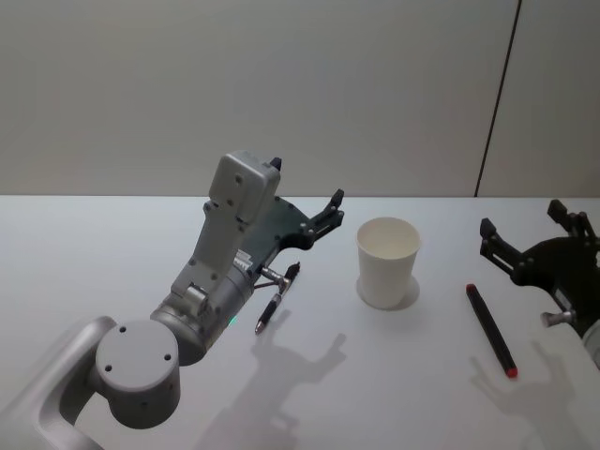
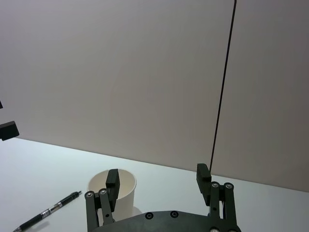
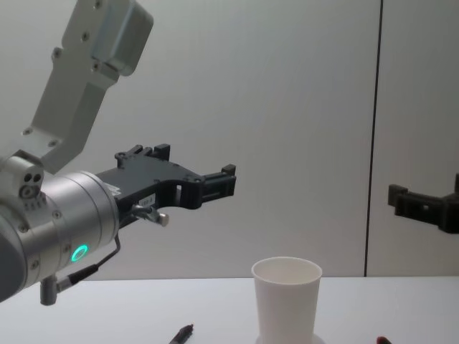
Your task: Place the pen into the pen holder.
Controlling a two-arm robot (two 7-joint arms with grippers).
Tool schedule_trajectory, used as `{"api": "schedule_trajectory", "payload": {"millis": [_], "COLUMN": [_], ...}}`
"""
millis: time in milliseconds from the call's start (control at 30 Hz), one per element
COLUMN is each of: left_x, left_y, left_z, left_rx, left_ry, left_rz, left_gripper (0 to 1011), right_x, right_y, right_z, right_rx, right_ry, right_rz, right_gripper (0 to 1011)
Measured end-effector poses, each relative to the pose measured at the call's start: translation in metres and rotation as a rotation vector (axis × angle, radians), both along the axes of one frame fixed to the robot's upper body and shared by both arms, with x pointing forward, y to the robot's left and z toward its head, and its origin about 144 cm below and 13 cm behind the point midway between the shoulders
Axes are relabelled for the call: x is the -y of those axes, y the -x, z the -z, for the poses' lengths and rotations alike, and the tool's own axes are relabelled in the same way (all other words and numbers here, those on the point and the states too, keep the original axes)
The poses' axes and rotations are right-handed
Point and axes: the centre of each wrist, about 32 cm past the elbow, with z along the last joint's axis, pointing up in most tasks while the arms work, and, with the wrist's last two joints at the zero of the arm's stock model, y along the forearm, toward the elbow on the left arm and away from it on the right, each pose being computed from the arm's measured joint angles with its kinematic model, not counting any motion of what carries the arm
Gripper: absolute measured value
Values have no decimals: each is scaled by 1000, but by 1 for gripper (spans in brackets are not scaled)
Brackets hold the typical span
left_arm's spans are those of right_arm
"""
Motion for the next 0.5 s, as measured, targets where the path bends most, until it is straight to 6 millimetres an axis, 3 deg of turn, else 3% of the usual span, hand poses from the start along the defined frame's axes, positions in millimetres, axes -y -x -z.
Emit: {"api": "schedule_trajectory", "payload": {"millis": [500], "left_x": [0], "left_y": [0], "left_z": [0], "left_rx": [0], "left_ry": [0], "left_rz": [0], "left_gripper": [1000], "right_x": [-24], "right_y": [-26], "right_z": [-4], "right_rx": [-100], "right_ry": [18], "right_rz": [36], "right_gripper": [1002]}}
